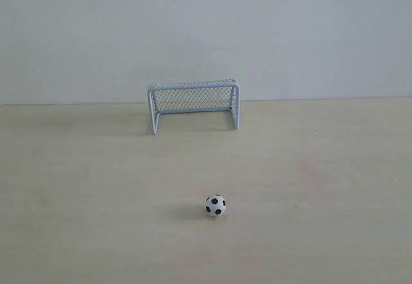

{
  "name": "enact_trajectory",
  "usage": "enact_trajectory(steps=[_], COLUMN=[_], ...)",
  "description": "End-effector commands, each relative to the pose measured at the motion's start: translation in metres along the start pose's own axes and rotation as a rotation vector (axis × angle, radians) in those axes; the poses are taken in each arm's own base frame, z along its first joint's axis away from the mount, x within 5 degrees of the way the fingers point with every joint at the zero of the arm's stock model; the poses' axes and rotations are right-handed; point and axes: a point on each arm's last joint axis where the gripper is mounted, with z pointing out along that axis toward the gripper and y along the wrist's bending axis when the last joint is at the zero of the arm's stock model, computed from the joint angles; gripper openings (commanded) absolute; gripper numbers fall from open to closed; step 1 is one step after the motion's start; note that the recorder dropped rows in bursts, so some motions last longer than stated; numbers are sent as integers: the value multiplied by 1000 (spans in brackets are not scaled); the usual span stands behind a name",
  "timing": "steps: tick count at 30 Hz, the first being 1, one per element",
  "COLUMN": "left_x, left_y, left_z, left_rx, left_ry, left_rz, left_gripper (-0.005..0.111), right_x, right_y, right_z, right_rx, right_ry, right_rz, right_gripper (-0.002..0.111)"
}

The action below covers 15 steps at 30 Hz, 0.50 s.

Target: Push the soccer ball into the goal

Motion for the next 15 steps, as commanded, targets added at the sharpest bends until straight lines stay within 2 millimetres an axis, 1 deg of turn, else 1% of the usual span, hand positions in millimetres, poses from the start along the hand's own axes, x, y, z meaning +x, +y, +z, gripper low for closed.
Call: enact_trajectory(steps=[1,11,13,15], left_x=[1,1,1,1], left_y=[0,0,0,0], left_z=[0,0,0,0], left_rx=[-3,-3,-3,-3], left_ry=[1,1,1,1], left_rz=[-7,-7,-7,-7], left_gripper=[4,4,4,4], right_x=[-1,-2,-6,-17], right_y=[0,0,0,0], right_z=[0,0,-1,-2], right_rx=[-2,-2,0,1], right_ry=[-16,-20,-68,-191], right_rz=[-3,-3,-17,-23], right_gripper=[0,0,0,0])
